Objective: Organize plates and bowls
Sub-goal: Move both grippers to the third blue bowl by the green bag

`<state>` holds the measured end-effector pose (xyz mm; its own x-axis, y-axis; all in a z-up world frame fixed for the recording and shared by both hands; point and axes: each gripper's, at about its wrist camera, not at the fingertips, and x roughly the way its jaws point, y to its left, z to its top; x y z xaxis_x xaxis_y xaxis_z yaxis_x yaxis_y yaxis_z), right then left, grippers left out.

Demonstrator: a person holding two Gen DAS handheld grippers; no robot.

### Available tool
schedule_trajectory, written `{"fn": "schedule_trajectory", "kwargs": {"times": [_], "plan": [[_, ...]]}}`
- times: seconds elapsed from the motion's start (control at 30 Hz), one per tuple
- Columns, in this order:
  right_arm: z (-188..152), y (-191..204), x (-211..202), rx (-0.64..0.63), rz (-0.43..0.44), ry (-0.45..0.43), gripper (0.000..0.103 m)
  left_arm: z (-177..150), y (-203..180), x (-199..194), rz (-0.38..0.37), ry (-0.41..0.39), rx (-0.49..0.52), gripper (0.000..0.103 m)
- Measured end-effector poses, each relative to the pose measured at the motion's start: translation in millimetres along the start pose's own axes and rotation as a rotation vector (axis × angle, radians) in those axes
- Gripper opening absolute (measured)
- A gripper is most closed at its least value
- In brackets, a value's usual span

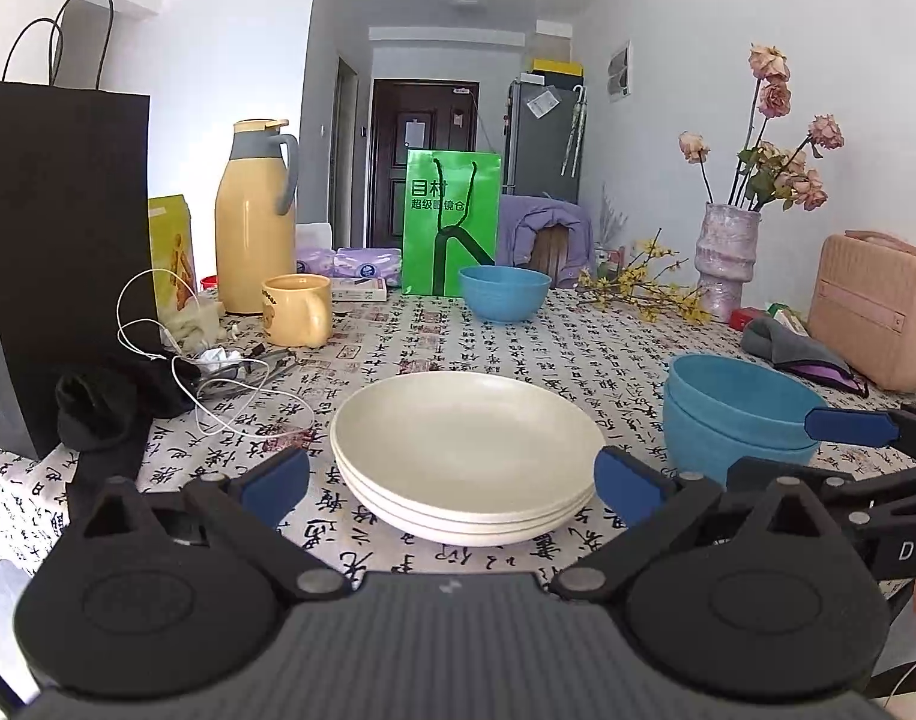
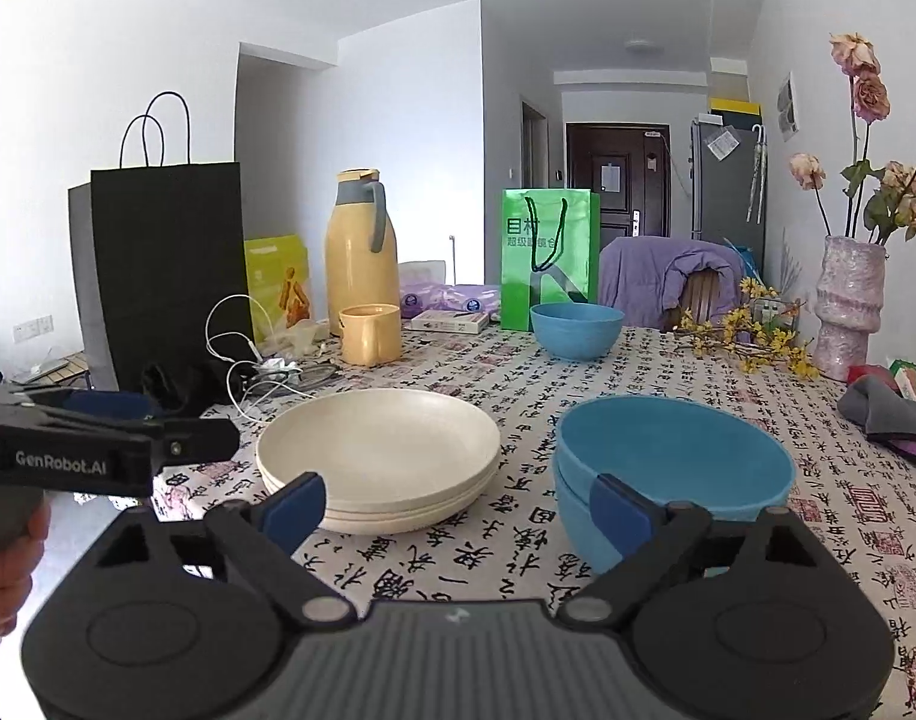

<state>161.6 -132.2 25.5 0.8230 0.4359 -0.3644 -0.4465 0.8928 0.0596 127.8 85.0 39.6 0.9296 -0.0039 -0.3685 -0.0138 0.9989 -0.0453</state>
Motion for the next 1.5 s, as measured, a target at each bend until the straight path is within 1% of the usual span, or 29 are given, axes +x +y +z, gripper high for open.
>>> {"fn": "schedule_trajectory", "kwargs": {"times": [0.2,0.37,0.47,0.57,0.7,0.8,0.9,1.0,1.1,1.2,1.3,1.37,1.43,1.5], "plan": [[10,3,17,0.014,-0.005,0.000,0.095,7,11,17,0.002,0.005,-0.001,0.103],[26,-3,40,0.053,0.002,0.011,0.095,23,19,39,0.002,0.005,-0.002,0.103],[40,-9,57,0.078,0.009,0.022,0.095,38,24,56,0.005,0.019,0.001,0.103],[57,-21,77,0.131,0.020,0.040,0.095,56,31,76,-0.004,0.036,-0.025,0.103],[80,-42,106,0.233,0.036,0.085,0.095,81,40,104,-0.041,0.039,-0.060,0.103],[98,-58,127,0.292,0.037,0.113,0.095,94,43,127,-0.038,0.049,-0.069,0.103],[119,-74,151,0.335,0.015,0.130,0.095,107,47,155,-0.053,0.084,-0.099,0.103],[138,-91,175,0.377,0.022,0.141,0.095,119,54,183,-0.083,0.114,-0.140,0.103],[154,-106,197,0.424,0.012,0.154,0.095,131,55,211,-0.092,0.159,-0.158,0.103],[170,-125,220,0.495,0.047,0.178,0.095,146,58,240,-0.118,0.196,-0.187,0.103],[185,-150,248,0.624,0.094,0.226,0.095,166,57,274,-0.176,0.223,-0.213,0.103],[195,-167,269,0.693,0.102,0.248,0.095,178,55,303,-0.235,0.257,-0.217,0.103],[204,-180,288,0.704,0.103,0.244,0.095,187,52,335,-0.267,0.313,-0.229,0.103],[210,-192,308,0.717,0.070,0.249,0.095,194,52,369,-0.295,0.371,-0.260,0.103]]}}
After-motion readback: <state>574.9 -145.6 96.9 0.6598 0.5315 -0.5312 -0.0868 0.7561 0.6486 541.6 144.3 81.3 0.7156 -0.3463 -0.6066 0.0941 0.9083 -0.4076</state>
